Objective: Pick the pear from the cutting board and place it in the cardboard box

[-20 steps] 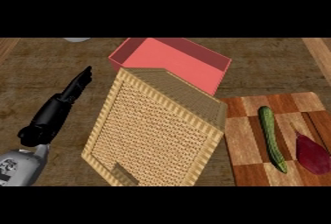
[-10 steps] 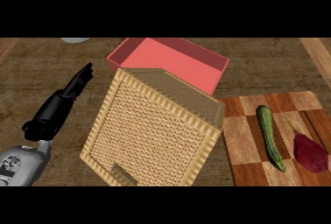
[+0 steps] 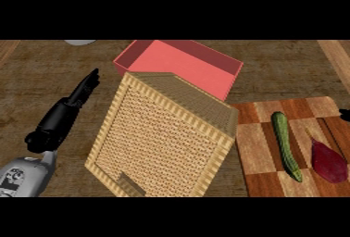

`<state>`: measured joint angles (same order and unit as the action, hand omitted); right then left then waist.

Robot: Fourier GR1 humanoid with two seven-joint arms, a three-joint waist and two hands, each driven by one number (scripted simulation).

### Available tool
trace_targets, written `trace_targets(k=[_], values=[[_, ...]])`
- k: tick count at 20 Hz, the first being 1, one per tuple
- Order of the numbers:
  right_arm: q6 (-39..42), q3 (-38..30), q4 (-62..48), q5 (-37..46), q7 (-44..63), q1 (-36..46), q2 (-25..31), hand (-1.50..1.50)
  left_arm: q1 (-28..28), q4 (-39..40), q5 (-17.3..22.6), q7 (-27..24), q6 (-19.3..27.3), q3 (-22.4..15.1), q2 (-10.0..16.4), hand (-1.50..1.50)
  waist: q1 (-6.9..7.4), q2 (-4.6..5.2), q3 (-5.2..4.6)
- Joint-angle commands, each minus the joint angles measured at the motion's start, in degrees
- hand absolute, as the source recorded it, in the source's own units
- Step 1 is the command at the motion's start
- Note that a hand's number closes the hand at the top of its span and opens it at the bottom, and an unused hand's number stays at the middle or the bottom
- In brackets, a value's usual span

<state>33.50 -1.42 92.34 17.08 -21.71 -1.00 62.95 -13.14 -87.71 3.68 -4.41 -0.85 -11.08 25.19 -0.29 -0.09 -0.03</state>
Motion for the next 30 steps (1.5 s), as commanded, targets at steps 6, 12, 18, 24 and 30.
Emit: trace_targets(k=[6, 12, 18, 24, 30], values=[[0.2, 0.5, -2.8, 9.9, 0.8, 3.8, -8.2, -1.50, 4.3, -2.1, -2.8, -2.0, -3.2, 2.5, -2.1, 0.00, 0.64, 0.10, 0.04], [-0.8, 0.9, -1.3, 16.3, 2.8, 1.9, -13.0, -1.50, 3.2, -1.6, -4.4, -1.4, -5.4, 4.8, -2.8, 0.00, 0.31, 0.05, 0.03], [-0.9, 0.8, -6.1, 21.0, -1.6, 3.7, -15.7, -1.50, 2.6, -3.9, -6.9, 1.9, -5.0, 4.4, -6.5, 0.00, 0.36, 0.04, 0.04], [0.7, -0.7, -9.1, 24.0, -6.0, 5.3, -17.2, -1.50, -1.3, 0.9, -6.7, 0.2, -8.2, 8.8, -6.8, 0.00, 0.19, 0.08, 0.03], [-1.0, 0.2, -7.3, 29.6, -1.7, 4.7, -21.5, -1.50, -1.6, 1.3, -9.1, 1.5, -8.4, 9.2, -8.4, 0.00, 0.13, 0.08, 0.02]])
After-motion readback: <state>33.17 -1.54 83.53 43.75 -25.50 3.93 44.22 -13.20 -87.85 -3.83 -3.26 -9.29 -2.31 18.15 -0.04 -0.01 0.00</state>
